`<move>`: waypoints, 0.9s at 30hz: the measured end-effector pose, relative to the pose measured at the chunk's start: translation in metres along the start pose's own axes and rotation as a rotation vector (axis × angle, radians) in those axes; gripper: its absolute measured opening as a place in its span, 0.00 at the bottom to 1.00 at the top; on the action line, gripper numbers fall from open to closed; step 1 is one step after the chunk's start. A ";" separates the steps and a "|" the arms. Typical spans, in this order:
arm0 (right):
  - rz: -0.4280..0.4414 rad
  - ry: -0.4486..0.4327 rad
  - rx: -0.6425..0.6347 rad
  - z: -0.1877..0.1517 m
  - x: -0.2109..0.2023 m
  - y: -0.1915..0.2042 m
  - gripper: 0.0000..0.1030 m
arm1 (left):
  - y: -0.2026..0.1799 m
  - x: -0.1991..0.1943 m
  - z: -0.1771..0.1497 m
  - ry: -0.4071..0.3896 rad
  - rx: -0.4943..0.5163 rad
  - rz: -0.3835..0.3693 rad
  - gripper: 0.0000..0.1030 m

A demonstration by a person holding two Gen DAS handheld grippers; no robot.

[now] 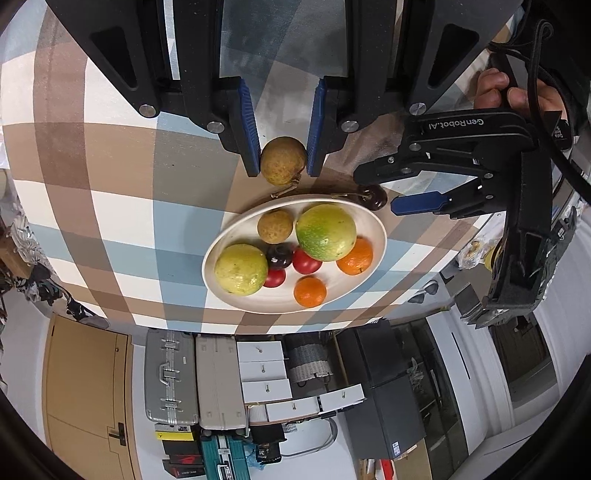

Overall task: Organize fruits
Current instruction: 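Grasp the brown longan with the right tool while the left tool grasps the dark plum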

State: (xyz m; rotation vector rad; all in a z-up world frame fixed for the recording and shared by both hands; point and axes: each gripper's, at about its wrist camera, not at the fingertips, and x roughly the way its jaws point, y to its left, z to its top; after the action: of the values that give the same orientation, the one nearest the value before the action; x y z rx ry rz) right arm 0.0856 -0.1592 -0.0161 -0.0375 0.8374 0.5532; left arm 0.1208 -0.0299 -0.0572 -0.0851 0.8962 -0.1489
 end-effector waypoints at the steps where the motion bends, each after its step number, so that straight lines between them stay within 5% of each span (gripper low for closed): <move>1: -0.002 -0.002 0.000 0.000 -0.001 -0.001 0.25 | -0.001 0.000 0.001 -0.003 0.002 -0.006 0.33; 3: -0.007 -0.004 0.003 -0.001 -0.002 -0.002 0.25 | -0.001 0.000 0.001 0.001 0.004 -0.017 0.23; 27: 0.012 -0.065 -0.002 0.014 -0.017 0.002 0.25 | 0.013 -0.058 0.012 -0.113 -0.035 -0.037 0.23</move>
State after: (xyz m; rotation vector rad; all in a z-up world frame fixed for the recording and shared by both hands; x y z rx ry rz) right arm 0.0853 -0.1617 0.0056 -0.0163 0.7741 0.5643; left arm 0.0955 -0.0071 -0.0072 -0.1416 0.7844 -0.1615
